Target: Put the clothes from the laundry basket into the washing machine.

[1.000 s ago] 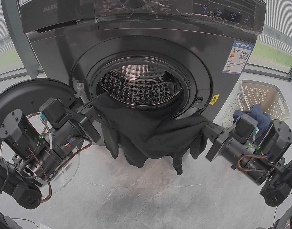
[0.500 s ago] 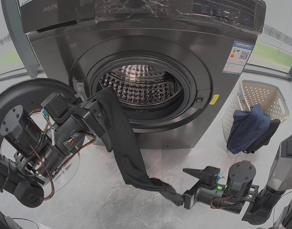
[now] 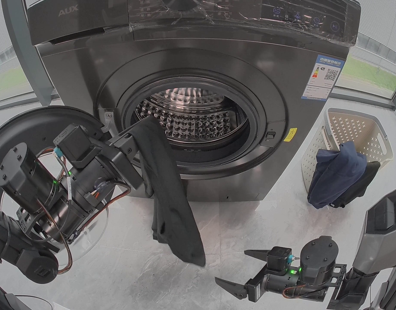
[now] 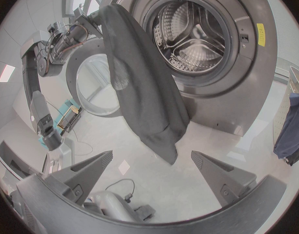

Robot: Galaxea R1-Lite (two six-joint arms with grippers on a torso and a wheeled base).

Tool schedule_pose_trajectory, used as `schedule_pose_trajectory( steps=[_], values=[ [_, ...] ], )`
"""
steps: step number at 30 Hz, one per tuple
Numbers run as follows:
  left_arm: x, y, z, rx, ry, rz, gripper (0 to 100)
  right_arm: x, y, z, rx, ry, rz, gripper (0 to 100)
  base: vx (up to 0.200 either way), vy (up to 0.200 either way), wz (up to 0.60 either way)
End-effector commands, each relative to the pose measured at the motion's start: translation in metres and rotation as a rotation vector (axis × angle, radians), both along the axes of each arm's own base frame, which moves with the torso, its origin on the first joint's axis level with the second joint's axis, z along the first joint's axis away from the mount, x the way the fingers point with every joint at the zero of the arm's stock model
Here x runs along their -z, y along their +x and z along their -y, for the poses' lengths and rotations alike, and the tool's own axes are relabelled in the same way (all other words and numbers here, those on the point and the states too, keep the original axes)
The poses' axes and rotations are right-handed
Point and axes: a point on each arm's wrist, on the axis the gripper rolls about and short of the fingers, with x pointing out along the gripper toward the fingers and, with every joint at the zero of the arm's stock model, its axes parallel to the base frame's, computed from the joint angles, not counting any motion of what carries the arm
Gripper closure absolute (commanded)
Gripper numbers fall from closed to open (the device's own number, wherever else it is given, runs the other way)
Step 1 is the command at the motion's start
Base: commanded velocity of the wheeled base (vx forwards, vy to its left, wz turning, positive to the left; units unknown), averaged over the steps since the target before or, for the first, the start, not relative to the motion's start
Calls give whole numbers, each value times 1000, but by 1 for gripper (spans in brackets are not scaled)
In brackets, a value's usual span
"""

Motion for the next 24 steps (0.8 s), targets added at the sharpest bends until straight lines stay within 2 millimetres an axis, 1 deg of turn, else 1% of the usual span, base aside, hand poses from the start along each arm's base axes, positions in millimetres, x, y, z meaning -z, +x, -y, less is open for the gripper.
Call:
schedule_pose_trajectory(
  steps=[1,2,3,6,10,14,16,22,24],
  values=[
    [-2,-5,0,18,-2,10,100,-18,15,-16,5,96,81,0,0,0,0],
    [-2,-5,0,18,-2,10,100,-18,15,-16,5,96,81,0,0,0,0],
    [-2,-5,1,20,-1,11,100,-25,22,-22,11,133,113,0,0,0,0],
    [-4,-7,2,30,-3,15,100,-32,36,-31,30,177,156,0,0,0,0],
    [-10,-15,2,53,-18,36,100,-35,60,-42,63,213,204,0,0,0,0],
    [-13,-18,2,63,-25,48,100,-36,73,-52,67,227,245,0,0,0,0],
    [-14,-19,3,67,-28,52,100,-35,81,-56,72,230,257,0,0,0,0],
    [-15,-19,3,67,-29,53,100,-17,96,-72,64,222,261,0,0,0,0],
    [-15,-19,3,67,-29,53,100,-16,100,-77,61,232,269,0,0,0,0]
  ],
)
